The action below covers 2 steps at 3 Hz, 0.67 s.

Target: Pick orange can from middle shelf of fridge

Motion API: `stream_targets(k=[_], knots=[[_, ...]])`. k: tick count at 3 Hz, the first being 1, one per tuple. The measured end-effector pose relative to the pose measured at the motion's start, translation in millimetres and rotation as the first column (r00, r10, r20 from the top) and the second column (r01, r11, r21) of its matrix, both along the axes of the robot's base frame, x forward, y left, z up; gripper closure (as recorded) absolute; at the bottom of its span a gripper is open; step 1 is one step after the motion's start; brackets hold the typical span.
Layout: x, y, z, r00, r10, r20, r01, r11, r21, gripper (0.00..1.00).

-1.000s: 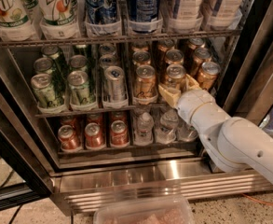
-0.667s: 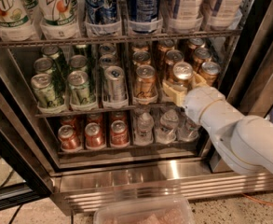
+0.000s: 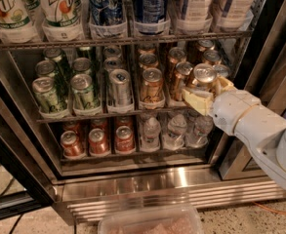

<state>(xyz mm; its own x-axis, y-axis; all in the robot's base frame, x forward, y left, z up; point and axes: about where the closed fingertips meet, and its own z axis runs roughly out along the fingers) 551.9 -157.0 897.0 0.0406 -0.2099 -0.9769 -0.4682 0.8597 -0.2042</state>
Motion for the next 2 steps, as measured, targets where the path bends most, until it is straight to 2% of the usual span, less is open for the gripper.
stream_targets(k=[1, 2], knots=[[-24.1, -0.5, -3.1, 0.9946, 0.071, -0.076, -0.073, 0.997, -0.022, 1.0], [-43.4, 6.0, -17.3, 0.9657, 0.159, -0.205, -0.171, 0.985, -0.038, 1.0]])
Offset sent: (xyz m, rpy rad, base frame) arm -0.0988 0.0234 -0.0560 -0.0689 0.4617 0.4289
